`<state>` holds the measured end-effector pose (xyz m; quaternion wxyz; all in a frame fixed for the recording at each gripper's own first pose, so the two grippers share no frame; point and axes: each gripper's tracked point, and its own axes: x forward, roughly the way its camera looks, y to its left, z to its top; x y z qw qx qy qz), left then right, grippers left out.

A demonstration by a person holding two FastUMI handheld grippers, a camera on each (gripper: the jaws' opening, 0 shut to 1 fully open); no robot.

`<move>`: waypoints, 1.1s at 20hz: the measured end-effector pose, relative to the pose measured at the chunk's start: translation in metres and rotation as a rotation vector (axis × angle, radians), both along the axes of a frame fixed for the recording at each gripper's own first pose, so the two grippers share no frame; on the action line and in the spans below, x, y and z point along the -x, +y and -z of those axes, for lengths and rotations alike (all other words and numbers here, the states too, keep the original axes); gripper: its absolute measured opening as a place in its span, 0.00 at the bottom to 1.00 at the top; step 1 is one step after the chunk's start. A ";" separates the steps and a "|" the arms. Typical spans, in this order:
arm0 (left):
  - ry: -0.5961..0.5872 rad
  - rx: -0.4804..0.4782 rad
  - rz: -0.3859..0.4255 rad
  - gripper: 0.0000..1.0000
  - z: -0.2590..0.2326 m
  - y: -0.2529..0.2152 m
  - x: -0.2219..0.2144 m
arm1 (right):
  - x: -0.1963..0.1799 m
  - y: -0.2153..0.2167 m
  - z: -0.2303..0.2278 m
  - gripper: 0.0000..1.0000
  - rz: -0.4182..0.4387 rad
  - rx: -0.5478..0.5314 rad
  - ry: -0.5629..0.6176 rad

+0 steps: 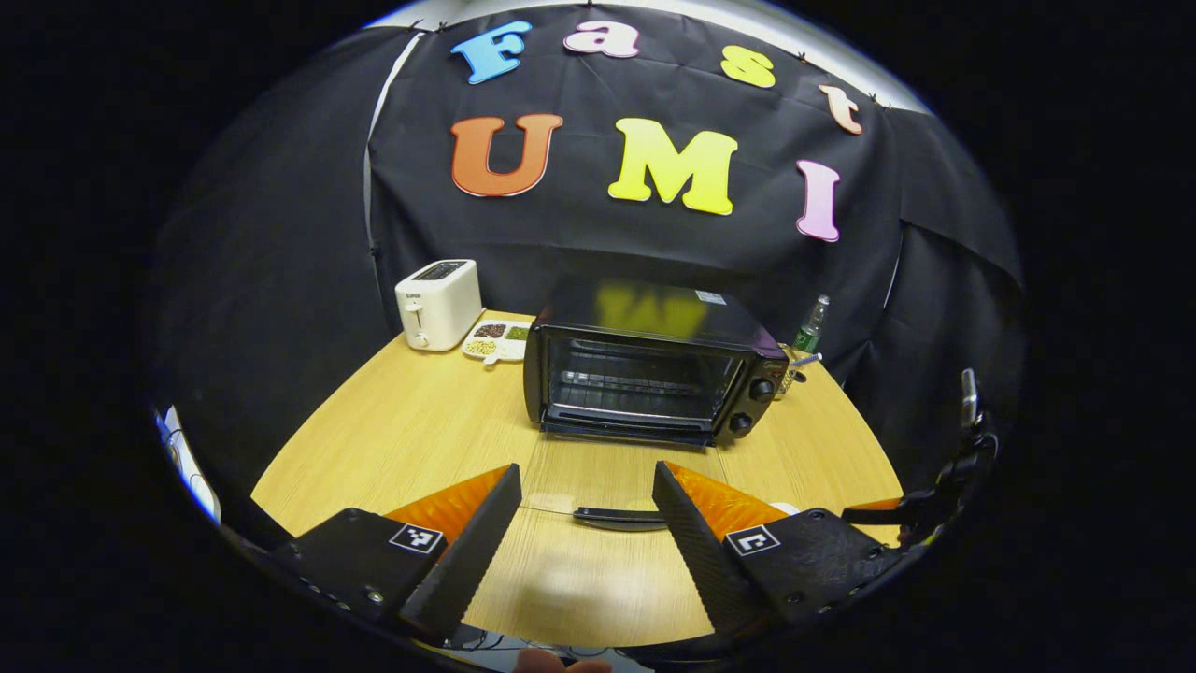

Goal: Open the electric oven with the left hand, put the food in, and close the electric oven.

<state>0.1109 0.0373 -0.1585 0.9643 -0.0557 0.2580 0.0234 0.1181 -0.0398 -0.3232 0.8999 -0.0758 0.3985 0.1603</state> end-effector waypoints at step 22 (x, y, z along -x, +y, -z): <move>0.054 0.038 -0.107 0.94 -0.016 0.000 -0.002 | -0.025 -0.002 0.064 0.29 -0.165 0.126 0.064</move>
